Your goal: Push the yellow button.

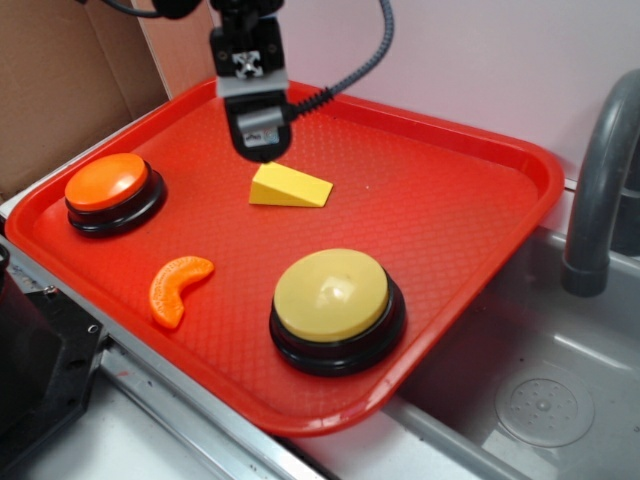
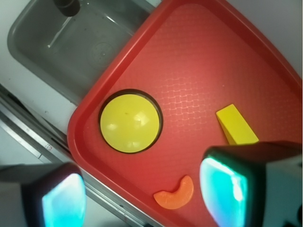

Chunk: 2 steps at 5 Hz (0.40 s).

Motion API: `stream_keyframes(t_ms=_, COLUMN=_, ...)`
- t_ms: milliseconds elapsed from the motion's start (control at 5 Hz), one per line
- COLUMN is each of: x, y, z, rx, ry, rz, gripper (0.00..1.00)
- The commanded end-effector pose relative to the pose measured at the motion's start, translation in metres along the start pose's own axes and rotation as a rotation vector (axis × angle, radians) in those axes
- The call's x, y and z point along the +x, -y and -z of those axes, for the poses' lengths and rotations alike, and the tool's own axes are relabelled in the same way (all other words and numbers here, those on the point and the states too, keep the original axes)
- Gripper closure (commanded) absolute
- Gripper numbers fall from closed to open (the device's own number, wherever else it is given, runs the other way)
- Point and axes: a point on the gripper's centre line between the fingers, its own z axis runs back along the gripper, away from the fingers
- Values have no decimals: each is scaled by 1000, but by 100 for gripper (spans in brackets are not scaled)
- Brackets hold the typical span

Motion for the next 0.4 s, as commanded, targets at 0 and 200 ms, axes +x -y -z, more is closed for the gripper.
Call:
stream_keyframes(t_ms=0, x=-2, y=0, z=-13, rx=29, ry=51, rz=-83, gripper=0)
stream_keyframes(t_ms=200, x=-4, y=-9, z=-14, rx=-4, ry=65, rz=-116, gripper=0)
